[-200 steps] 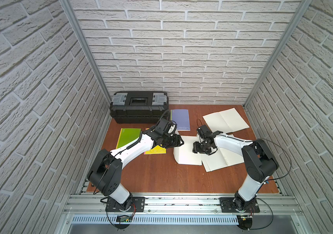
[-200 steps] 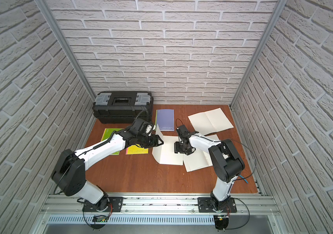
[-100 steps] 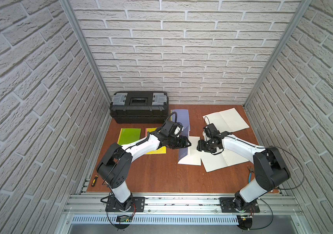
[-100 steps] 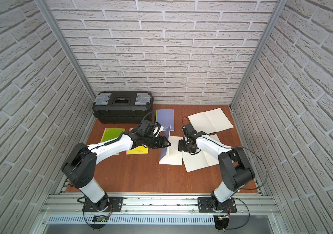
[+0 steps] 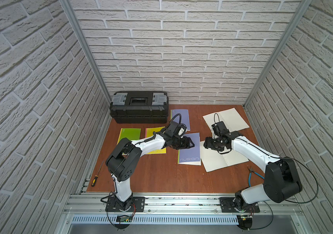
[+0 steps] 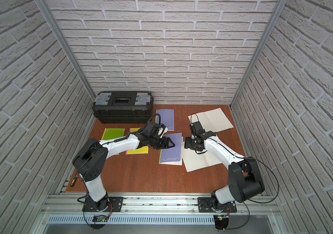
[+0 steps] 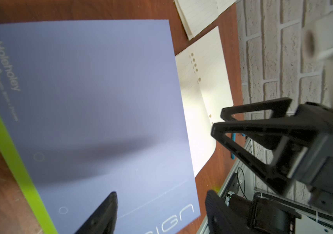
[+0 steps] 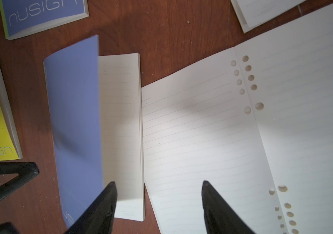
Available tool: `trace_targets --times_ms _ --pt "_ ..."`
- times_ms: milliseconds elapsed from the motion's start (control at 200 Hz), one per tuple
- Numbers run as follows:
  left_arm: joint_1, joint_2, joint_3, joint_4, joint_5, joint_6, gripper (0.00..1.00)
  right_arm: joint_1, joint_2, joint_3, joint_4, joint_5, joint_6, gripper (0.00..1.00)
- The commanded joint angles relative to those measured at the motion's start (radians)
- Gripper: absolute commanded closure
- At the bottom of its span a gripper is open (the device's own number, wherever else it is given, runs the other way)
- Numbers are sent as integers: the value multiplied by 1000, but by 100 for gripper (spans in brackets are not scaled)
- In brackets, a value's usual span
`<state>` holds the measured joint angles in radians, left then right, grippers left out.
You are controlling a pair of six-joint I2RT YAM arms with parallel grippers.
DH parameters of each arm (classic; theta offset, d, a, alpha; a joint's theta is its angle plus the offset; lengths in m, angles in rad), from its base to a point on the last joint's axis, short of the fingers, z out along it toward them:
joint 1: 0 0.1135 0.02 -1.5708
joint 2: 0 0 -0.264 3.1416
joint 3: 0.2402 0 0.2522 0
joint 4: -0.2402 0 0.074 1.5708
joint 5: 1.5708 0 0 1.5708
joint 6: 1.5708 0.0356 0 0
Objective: Close the notebook
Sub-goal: Close the notebook at the center of the board.
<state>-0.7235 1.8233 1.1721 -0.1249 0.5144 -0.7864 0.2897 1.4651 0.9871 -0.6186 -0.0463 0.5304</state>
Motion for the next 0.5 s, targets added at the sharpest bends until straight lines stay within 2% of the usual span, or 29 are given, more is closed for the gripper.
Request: trace_targets --times_ms 0,305,495 --pt "-14 39 43 -38 -49 22 31 -3 5 -7 -3 -5 -22 34" --pt "-62 147 181 -333 -272 106 34 -3 59 -10 30 -42 -28 35" --pt "-92 224 280 -509 -421 130 39 2 109 -25 84 -79 -11 41"
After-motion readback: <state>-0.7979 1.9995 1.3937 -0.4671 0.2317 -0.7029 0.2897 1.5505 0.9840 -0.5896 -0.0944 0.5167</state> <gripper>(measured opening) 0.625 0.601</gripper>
